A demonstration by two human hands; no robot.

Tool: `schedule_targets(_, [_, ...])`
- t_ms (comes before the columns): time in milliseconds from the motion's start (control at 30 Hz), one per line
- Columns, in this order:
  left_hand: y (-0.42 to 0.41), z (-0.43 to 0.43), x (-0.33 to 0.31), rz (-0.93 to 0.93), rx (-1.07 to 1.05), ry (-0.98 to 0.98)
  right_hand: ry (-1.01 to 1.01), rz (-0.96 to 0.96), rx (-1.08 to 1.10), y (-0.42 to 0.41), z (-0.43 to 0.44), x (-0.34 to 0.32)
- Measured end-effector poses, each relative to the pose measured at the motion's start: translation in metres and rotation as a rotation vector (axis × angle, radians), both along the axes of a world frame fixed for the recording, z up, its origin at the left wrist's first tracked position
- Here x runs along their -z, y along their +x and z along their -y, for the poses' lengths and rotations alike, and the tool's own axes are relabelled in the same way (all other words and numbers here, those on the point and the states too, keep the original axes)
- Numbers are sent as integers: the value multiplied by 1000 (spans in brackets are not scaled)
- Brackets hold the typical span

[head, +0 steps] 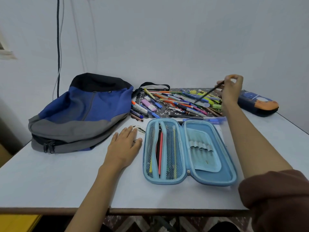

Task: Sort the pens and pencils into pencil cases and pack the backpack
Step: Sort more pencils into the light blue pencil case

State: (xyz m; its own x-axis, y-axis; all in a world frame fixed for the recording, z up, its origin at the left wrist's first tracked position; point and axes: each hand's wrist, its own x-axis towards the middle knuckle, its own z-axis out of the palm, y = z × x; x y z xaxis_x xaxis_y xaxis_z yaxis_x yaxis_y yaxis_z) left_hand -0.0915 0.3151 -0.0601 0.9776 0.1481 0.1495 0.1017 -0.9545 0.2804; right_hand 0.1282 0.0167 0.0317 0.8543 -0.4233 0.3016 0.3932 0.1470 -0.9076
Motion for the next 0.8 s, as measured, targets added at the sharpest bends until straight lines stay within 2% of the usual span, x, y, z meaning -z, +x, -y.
schedule_targets(67, [0, 0, 0, -1, -1, -5, -33, 63, 68, 3, 1, -5])
schedule_targets(100, [0, 0, 0, 0, -1, -5, -112, 73, 107, 5, 1, -6])
schedule_targets(167, [0, 0, 0, -2, -3, -3, -387, 31, 127, 9, 3, -6])
schedule_targets(267, [0, 0, 0, -3, -4, 1, -951, -162, 35, 12, 8, 7])
schedule_targets(333, [0, 0, -1, -4, -7, -3, -1185, -272, 19, 13, 11, 21])
schedule_targets(433, [0, 1, -2, -4, -4, 0, -1321, -353, 27, 10, 10, 38])
schedule_targets(533, [0, 0, -1, 1, 0, 2, -1430, -354, 77, 6, 5, 49])
schedule_targets(800, [1, 0, -1, 8, -3, -7, -1507, -391, 95, 6, 3, 45])
